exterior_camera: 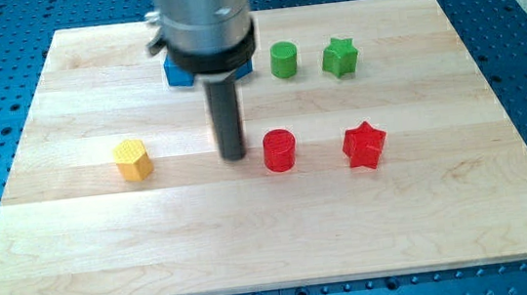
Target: Move the heart to the bottom left of the green circle
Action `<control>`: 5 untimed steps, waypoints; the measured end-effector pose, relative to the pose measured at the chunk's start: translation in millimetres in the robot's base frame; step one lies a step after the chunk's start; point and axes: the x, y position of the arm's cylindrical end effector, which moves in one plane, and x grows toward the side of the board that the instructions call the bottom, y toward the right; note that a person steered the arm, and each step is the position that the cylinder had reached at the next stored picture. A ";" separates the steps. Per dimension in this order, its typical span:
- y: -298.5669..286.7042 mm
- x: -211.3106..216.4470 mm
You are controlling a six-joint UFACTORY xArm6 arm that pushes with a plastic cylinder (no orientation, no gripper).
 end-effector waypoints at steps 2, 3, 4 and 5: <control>-1.7 -7.3; -13.8 -3.0; -36.2 -27.0; -70.2 -31.7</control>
